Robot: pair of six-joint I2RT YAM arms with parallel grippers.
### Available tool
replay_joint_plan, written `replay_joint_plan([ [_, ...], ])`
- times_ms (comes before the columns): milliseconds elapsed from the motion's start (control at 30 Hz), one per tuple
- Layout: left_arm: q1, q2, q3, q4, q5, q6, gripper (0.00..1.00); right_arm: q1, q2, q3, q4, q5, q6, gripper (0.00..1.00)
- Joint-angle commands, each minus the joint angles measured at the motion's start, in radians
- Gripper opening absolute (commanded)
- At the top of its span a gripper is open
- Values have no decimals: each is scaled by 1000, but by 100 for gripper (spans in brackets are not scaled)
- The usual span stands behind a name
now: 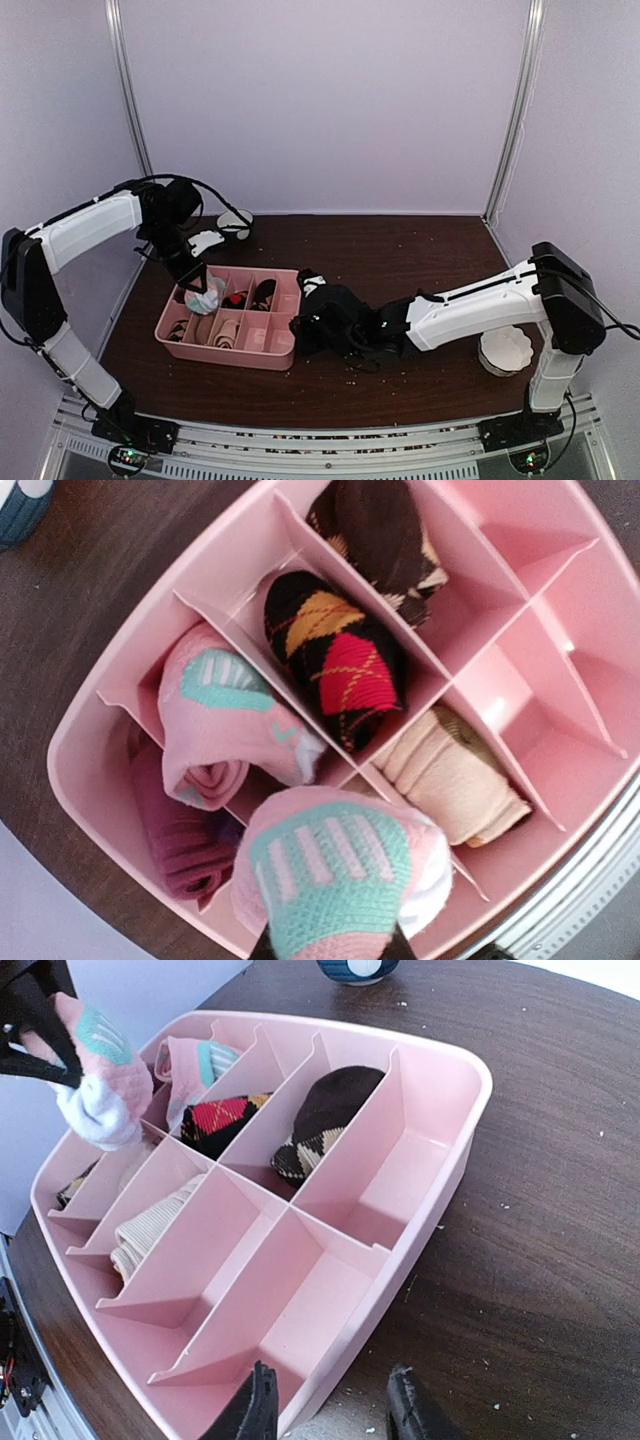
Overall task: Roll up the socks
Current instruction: Move the storage box to the center of the board, then place the sock in the storage box.
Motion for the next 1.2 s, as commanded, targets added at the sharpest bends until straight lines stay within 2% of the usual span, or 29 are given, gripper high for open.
replay_joint_plan([
  [0,-1,-112,37,-63,161,-81,0,-12,-47,-23,36,32,25,37],
  [233,-81,-134,-5,48,343,-201,0,-37,-55,-101,125,-23,91,31],
  [500,-127,-63,-81,245,606,-267,0,-36,-128,-164,81,26,114,31],
  [600,-129,-28,-125,275,621,-267,0,-37,-156,-180,64,46,122,30],
  [800,-130,-64,-241,369,414,-283,0,-36,-175,-181,33,67,124,30],
  [967,-142,-87,-245,370,167,-320,0,-37,-174,-178,28,71,127,29],
  [1167,-189,-101,-249,367,21,-333,0,-36,-164,-164,21,65,116,29],
])
